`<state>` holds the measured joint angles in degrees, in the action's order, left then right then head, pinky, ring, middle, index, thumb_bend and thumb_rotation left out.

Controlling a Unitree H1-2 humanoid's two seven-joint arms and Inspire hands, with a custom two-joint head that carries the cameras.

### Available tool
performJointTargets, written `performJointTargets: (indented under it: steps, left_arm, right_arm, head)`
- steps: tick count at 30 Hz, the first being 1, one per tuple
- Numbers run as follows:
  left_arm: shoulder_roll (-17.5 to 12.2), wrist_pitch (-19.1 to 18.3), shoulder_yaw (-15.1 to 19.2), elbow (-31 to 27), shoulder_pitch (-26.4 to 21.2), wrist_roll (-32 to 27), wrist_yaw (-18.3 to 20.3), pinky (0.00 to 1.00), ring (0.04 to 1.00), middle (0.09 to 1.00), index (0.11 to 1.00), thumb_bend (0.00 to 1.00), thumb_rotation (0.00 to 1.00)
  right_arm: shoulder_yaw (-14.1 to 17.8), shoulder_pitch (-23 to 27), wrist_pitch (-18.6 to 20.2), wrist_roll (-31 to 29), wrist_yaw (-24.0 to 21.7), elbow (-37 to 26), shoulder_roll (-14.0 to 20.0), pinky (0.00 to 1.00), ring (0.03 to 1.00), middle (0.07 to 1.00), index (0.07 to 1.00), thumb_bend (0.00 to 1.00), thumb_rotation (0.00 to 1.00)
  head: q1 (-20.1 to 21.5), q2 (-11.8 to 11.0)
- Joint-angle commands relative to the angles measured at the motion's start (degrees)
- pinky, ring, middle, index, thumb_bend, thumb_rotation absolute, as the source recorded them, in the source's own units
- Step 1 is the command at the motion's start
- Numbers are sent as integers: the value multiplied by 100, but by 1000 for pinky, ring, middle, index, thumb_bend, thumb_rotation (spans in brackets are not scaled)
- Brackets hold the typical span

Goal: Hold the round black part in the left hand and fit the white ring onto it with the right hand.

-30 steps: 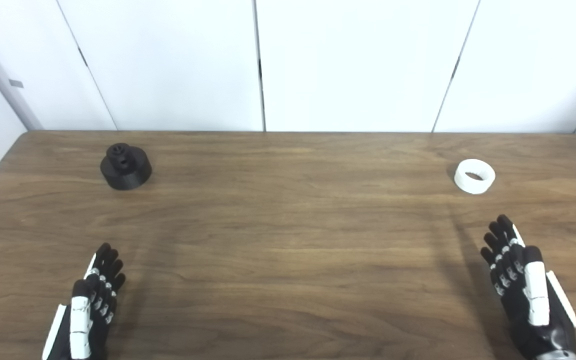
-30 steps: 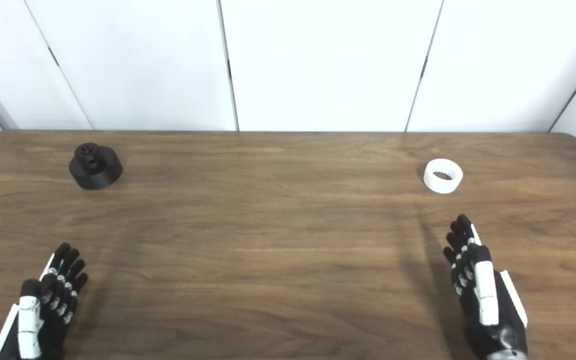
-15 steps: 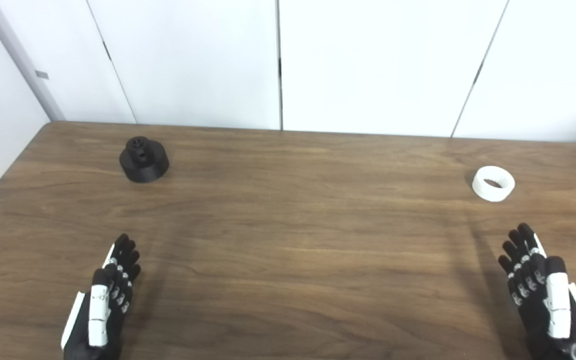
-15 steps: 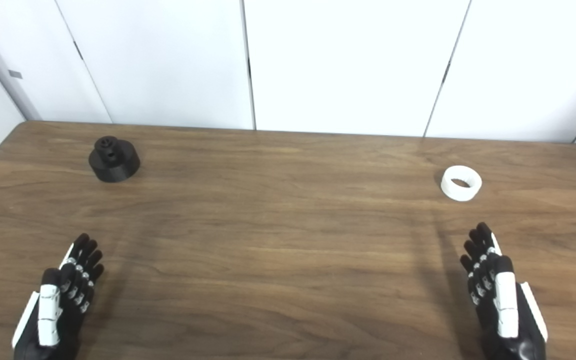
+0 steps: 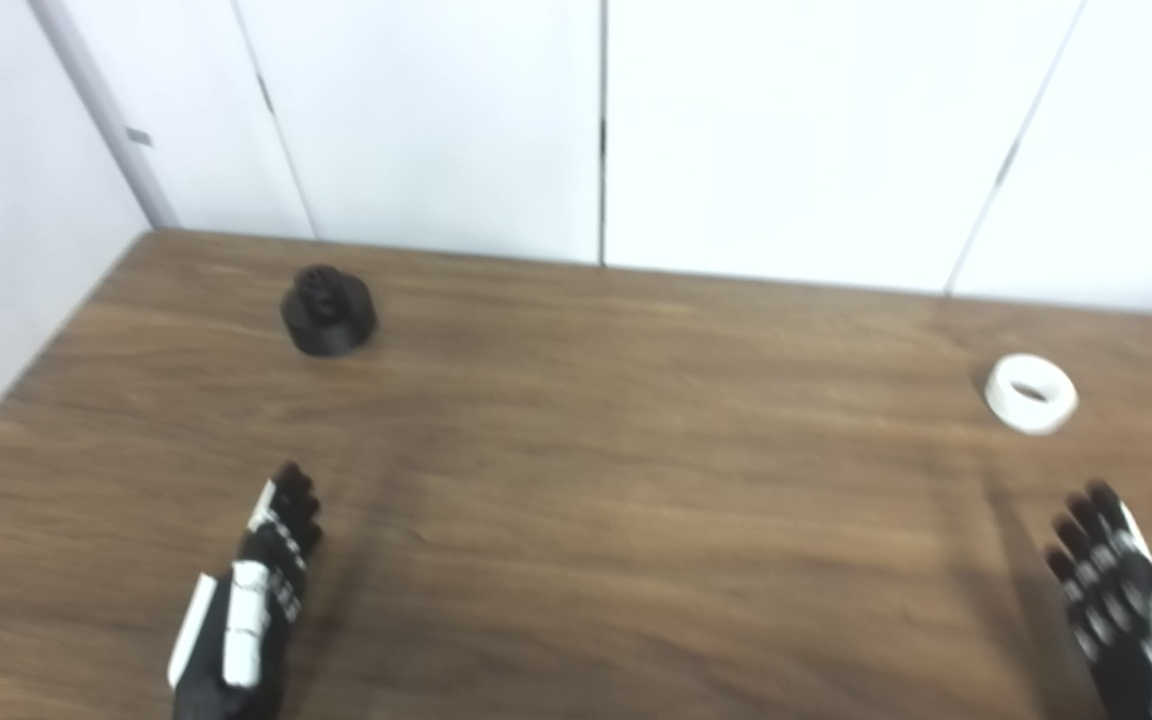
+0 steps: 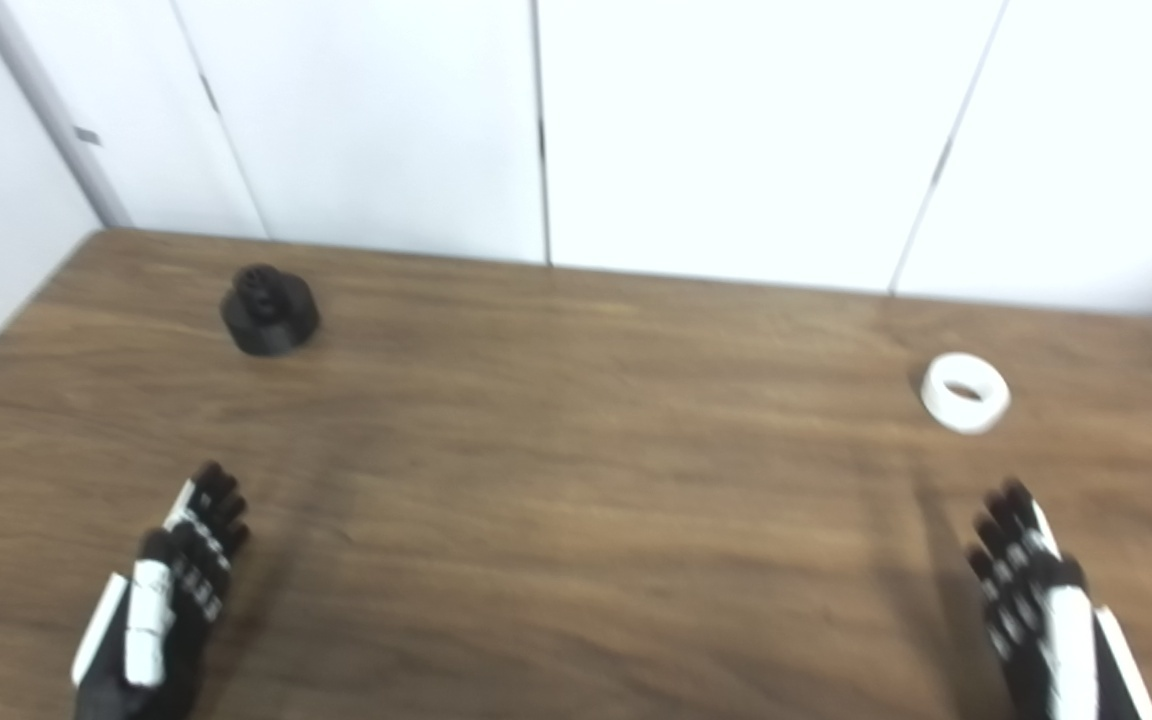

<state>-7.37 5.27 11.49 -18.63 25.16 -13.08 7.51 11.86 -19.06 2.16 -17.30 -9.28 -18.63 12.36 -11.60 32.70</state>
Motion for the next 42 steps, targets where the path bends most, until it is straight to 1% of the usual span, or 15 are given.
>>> performJointTargets:
  steps: [1, 4, 5, 7, 8, 11, 17, 21, 24, 28, 32, 35, 39, 41, 42]
  left_arm:
    - [4, 216, -45, -105, 13, 77, 2, 1000, 1000, 1000, 1000, 705, 955]
    - [45, 225, -97, -130, 33, 125, -36, 1000, 1000, 1000, 1000, 719, 939]
    - [61, 227, -111, -140, 42, 143, -49, 1000, 1000, 1000, 1000, 723, 929]
    - [87, 239, -134, -143, 51, 181, -69, 1000, 1000, 1000, 1000, 725, 926]
    - [99, 257, -148, -132, 50, 202, -79, 1000, 1000, 1000, 1000, 723, 929]
    - [122, 316, -186, -92, 60, 203, -84, 1000, 1000, 1000, 1000, 720, 923]
    - [154, 270, -254, -144, 115, 239, -140, 1000, 1000, 1000, 1000, 699, 917]
    - [144, 338, -284, -102, 119, 292, -153, 997, 1000, 1000, 1000, 689, 924]
    - [129, 350, -290, -80, 109, 275, -157, 999, 1000, 1000, 1000, 691, 911]
    - [94, 432, -297, -9, 87, 292, -135, 1000, 1000, 1000, 1000, 686, 917]
    - [107, 438, -295, 34, 77, 308, -158, 1000, 1000, 1000, 1000, 694, 910]
    - [133, 501, -312, 110, 56, 369, -176, 1000, 1000, 1000, 1000, 698, 903]
    - [120, 597, -330, 200, 37, 420, -191, 998, 1000, 1000, 1000, 705, 900]
    - [120, 568, -331, 187, 40, 422, -201, 996, 1000, 1000, 1000, 713, 891]
    - [116, 562, -332, 191, 39, 419, -199, 998, 1000, 1000, 1000, 718, 888]
  right_arm:
    - [50, 78, -330, -80, -117, -11, 110, 1000, 1000, 1000, 1000, 651, 1000]
    - [55, 75, -406, -75, -182, 50, 153, 1000, 1000, 1000, 1000, 691, 1000]
    - [66, 73, -394, -83, -177, 50, 143, 1000, 1000, 1000, 1000, 722, 1000]
    - [87, 70, -377, -98, -166, 40, 116, 1000, 1000, 1000, 1000, 718, 1000]
    - [96, 71, -382, -106, -164, 36, 102, 1000, 1000, 1000, 1000, 675, 1000]
    - [123, 74, -414, -157, -199, 65, 99, 1000, 1000, 1000, 1000, 605, 1000]
    - [167, 95, -454, -152, -219, 148, 127, 1000, 1000, 1000, 1000, 547, 1000]
    - [184, 99, -419, -142, -192, 163, 129, 1000, 1000, 1000, 1000, 572, 1000]
    - [181, 106, -451, -156, -203, 166, 117, 1000, 1000, 1000, 1000, 544, 999]
    - [158, 114, -506, -148, -255, 234, 138, 1000, 1000, 1000, 1000, 537, 999]
    - [150, 120, -512, -161, -279, 293, 130, 1000, 1000, 1000, 1000, 558, 994]
    - [149, 140, -553, -153, -284, 353, 122, 1000, 1000, 1000, 1000, 555, 994]
    - [133, 152, -612, -153, -297, 404, 113, 1000, 1000, 1000, 1000, 554, 998]
    - [126, 157, -674, -193, -335, 435, 116, 1000, 1000, 1000, 1000, 548, 996]
    - [126, 164, -695, -212, -344, 459, 114, 1000, 1000, 1000, 1000, 543, 996]
  head:
    - [-53, -21]
    - [-182, -141]
    - [-216, -177]
    - [-275, -260]
    - [-308, -283]
    - [-372, -353]
    - [-429, -407]
    - [-455, -387]
    - [-420, -384]
    - [-382, -435]
    - [-373, -521]
    - [-393, -681]
    - [-400, -752]
    - [-400, -752]
    - [-422, -797]
